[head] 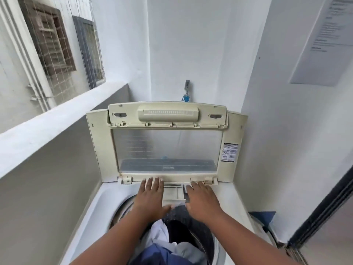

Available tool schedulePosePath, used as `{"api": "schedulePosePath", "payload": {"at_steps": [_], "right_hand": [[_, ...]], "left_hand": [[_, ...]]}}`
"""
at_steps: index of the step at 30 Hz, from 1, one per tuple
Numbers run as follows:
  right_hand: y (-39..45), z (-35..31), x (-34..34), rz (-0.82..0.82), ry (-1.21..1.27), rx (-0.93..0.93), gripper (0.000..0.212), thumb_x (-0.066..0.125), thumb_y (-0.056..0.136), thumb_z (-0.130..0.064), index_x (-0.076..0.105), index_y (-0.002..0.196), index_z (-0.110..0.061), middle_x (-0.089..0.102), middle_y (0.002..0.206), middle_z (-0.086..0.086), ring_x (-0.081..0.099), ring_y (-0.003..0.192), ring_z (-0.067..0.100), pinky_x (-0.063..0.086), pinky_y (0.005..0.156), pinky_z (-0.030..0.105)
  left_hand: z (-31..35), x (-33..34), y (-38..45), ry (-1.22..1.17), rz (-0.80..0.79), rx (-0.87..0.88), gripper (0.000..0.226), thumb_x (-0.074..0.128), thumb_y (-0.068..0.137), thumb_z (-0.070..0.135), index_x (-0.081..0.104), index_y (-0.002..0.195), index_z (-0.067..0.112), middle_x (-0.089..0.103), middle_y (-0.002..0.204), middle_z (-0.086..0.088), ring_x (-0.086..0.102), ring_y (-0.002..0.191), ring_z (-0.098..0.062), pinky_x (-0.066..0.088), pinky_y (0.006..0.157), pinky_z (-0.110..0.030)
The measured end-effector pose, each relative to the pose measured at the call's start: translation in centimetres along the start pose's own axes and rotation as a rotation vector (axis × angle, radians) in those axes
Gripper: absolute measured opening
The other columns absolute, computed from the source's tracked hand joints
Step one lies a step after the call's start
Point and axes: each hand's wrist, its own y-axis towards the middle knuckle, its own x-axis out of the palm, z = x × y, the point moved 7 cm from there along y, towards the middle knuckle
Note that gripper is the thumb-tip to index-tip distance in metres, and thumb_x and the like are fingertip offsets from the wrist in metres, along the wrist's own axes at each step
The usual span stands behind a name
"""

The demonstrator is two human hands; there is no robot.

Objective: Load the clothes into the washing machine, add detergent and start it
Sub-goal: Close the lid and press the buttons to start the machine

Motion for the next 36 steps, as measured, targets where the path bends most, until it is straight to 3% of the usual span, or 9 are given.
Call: {"api": "schedulePosePath", "payload": {"at_steps": [6,8,10,12,21,24,27,31,36], "right_hand": [[2.3,-1.3,4.3,-0.020,0.040,0.056,0.079,0.056,0.090,-0.033,0.011,0.153,-0.016,0.009,0.160,0.012,0.011,0.147,0.030,0.014,0.119,0.043],[3.3,-1.5,4.9,0.024,0.043,0.065,0.080,0.056,0.090,-0.035,0.011,0.153,-0.015,0.012,0.160,0.013,0.013,0.147,0.031,0.013,0.118,0.042],[4.2,-1.3,5.5,0.058,0.053,0.073,0.078,0.057,0.089,-0.035,0.017,0.152,-0.013,0.018,0.158,0.012,0.017,0.146,0.030,0.013,0.118,0.040],[4.7,-0.6,5.9,0.064,0.057,0.075,0.075,0.056,0.090,-0.037,0.021,0.151,-0.013,0.022,0.157,0.010,0.019,0.145,0.027,0.012,0.118,0.037],[5.9,1.1,7.0,0.051,0.052,0.015,0.074,0.061,0.089,-0.040,0.029,0.149,-0.009,0.034,0.152,0.011,0.029,0.141,0.026,0.019,0.117,0.035],[6.5,1.7,6.8,0.133,0.057,-0.013,0.062,0.071,0.081,-0.032,0.052,0.134,-0.005,0.056,0.133,0.014,0.051,0.125,0.032,0.038,0.107,0.040],[7.1,2.2,6.6,0.186,0.069,-0.030,0.051,0.083,0.068,-0.027,0.067,0.112,-0.006,0.068,0.105,0.011,0.065,0.098,0.031,0.053,0.084,0.038],[7.7,2.3,5.9,0.265,0.069,-0.059,0.039,0.087,0.063,-0.022,0.070,0.095,-0.010,0.069,0.089,0.006,0.066,0.083,0.028,0.054,0.073,0.033],[8.3,2.6,5.5,0.355,0.108,-0.081,0.032,0.089,0.060,-0.019,0.071,0.085,-0.011,0.068,0.080,0.005,0.066,0.076,0.028,0.054,0.072,0.035]], "left_hand": [[-1.9,5.0,1.8,-0.037,0.037,0.051,0.088,0.041,0.091,0.056,0.000,0.152,0.008,0.001,0.160,-0.013,0.002,0.148,-0.030,-0.004,0.117,-0.046],[-2.7,5.4,2.3,-0.066,0.125,0.079,0.086,0.055,0.083,0.051,0.023,0.150,0.007,0.026,0.155,-0.014,0.027,0.142,-0.032,0.013,0.116,-0.048],[-3.6,5.7,3.0,-0.072,0.195,0.094,0.085,0.071,0.067,0.046,0.047,0.138,0.006,0.053,0.138,-0.014,0.052,0.125,-0.033,0.035,0.106,-0.050],[-4.3,5.8,3.6,-0.067,0.272,0.119,0.083,0.077,0.059,0.043,0.057,0.131,0.005,0.064,0.122,-0.013,0.062,0.110,-0.033,0.046,0.097,-0.048],[-5.2,5.2,4.2,-0.082,0.401,0.175,0.077,0.077,0.062,0.055,0.063,0.123,0.010,0.066,0.116,-0.005,0.063,0.102,-0.028,0.054,0.081,-0.037],[-5.4,4.6,4.6,-0.085,0.448,0.161,0.063,0.079,0.065,0.051,0.067,0.115,0.014,0.068,0.111,-0.002,0.066,0.096,-0.026,0.054,0.077,-0.035],[-5.4,4.0,5.2,-0.087,0.447,0.144,0.052,0.081,0.064,0.047,0.070,0.104,0.017,0.070,0.104,0.000,0.067,0.092,-0.026,0.053,0.075,-0.035],[-5.7,4.4,5.9,-0.138,0.452,0.095,0.041,0.079,0.070,0.043,0.070,0.102,0.019,0.070,0.104,0.000,0.066,0.093,-0.027,0.052,0.076,-0.035],[-5.9,4.7,6.5,-0.217,0.480,0.027,0.033,0.051,0.079,0.042,0.069,0.098,0.022,0.069,0.099,0.004,0.063,0.089,-0.027,0.051,0.075,-0.035]]}}
